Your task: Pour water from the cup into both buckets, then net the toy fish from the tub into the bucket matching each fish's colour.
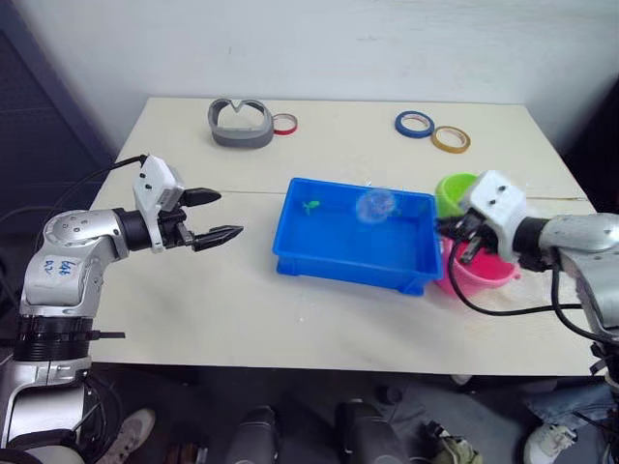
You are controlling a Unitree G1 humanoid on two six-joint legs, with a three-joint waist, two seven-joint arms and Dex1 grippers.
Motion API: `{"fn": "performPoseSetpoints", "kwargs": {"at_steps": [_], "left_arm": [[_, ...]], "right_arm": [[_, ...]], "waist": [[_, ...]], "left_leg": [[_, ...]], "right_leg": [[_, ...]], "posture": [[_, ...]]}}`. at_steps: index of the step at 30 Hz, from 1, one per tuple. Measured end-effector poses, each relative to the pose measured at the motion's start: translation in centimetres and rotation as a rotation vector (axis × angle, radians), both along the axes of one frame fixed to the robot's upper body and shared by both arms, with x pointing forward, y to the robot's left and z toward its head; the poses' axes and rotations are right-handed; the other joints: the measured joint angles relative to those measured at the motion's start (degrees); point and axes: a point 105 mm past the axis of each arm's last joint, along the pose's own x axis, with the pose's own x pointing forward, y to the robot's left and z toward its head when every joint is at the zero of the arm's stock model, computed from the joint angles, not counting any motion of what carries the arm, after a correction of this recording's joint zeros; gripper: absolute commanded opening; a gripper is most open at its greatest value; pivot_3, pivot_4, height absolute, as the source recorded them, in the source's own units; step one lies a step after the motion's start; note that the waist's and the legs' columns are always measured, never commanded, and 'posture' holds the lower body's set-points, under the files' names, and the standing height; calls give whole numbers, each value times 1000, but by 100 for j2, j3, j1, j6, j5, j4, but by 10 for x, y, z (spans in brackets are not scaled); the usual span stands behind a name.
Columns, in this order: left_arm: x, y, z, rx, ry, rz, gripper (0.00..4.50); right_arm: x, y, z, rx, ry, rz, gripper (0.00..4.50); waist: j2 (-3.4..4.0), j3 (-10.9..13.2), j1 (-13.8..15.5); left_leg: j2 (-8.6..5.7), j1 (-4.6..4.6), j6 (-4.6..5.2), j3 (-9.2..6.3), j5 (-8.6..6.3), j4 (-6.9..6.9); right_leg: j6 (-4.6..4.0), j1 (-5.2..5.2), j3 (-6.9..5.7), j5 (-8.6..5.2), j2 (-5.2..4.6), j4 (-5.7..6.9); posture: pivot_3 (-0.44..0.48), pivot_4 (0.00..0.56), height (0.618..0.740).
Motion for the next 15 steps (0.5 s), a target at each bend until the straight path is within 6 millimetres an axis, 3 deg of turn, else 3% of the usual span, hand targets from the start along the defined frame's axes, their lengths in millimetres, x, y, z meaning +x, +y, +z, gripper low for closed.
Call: {"fn": "performPoseSetpoints", "kwargs": {"at_steps": [5, 15], "left_arm": [[-2, 9, -4, 1, 23, 69, 4459], [-8, 8, -8, -4, 57, 109, 4459]], "right_arm": [[5, 22, -14, 75, 113, -4, 0], [37, 54, -51, 179, 240, -112, 0]], "waist": [[0, 0, -5], [0, 0, -13]], "left_leg": [[-3, -3, 0, 0, 0, 0], [-4, -4, -3, 1, -2, -3]], "right_leg": [[0, 0, 0, 0, -3, -4], [-1, -8, -3, 0, -3, 1]], "posture": [[0, 150, 740], [0, 150, 740]]}}
